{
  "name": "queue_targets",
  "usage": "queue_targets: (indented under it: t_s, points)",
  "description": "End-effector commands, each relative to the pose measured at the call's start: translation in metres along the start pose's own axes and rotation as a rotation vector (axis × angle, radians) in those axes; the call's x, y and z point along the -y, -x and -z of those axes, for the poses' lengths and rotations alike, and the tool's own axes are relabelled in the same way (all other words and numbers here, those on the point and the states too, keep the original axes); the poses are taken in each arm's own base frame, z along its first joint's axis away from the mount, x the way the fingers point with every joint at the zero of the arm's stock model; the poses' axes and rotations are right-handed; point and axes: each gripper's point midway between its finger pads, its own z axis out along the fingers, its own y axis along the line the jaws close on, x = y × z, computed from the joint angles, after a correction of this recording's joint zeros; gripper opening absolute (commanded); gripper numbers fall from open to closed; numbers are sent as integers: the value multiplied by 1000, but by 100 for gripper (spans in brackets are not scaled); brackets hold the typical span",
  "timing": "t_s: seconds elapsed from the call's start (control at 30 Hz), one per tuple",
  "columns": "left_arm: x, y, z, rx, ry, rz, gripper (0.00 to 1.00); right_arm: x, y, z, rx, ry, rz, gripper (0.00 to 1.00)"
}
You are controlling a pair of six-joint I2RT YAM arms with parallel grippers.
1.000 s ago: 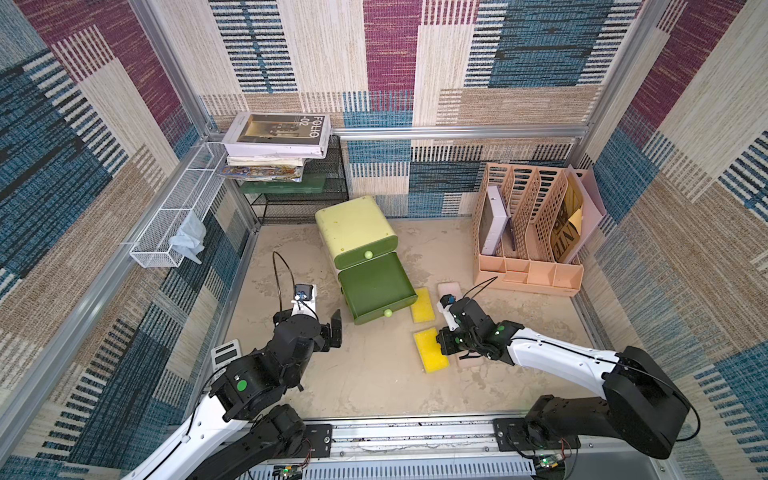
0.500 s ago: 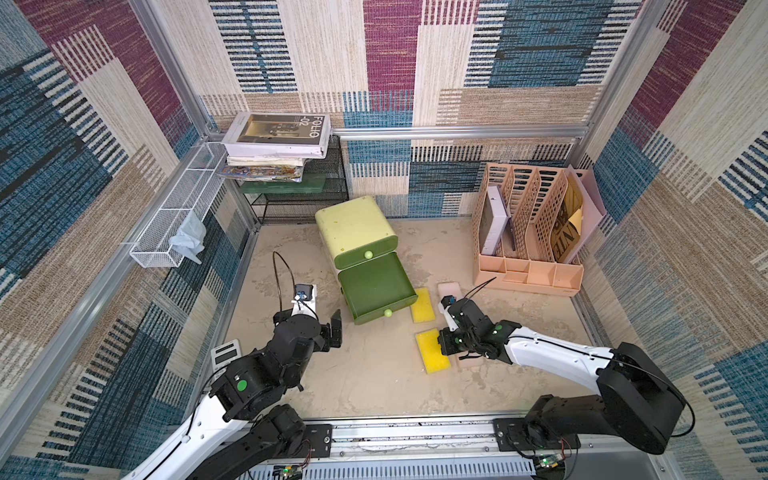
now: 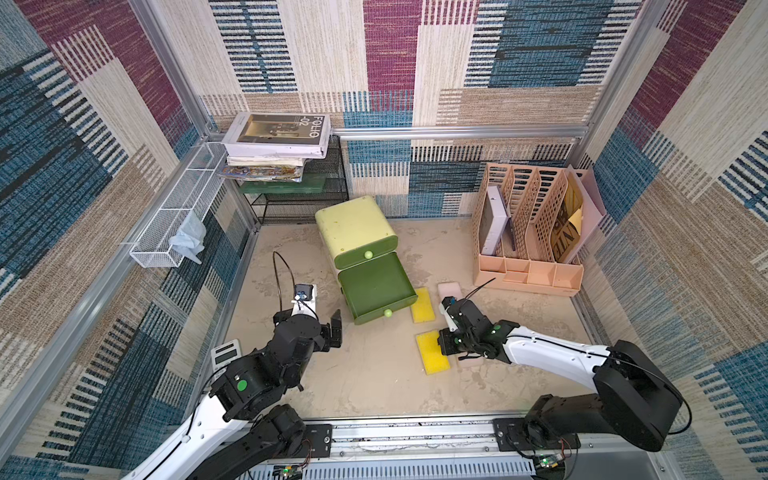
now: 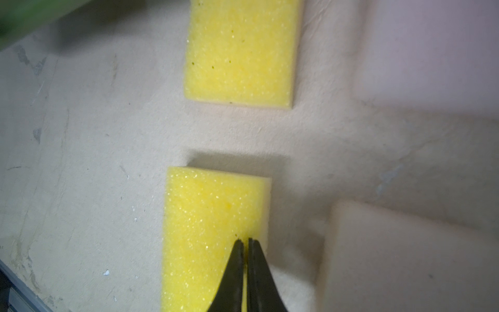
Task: Take the sponge out of the drawer
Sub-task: Place the sponge at the center of the board.
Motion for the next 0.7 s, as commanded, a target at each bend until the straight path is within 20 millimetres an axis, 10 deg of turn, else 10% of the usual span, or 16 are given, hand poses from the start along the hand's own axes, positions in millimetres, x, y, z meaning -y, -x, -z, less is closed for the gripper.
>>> queue_targets:
  t_s: [0.0, 0.67]
  points:
    - [0, 1, 0, 6, -1, 0, 100, 1, -2, -1, -8, -3, -25, 9]
    - [1, 2, 0, 7, -6, 1, 100, -2, -3, -1, -8, 32, -73, 22]
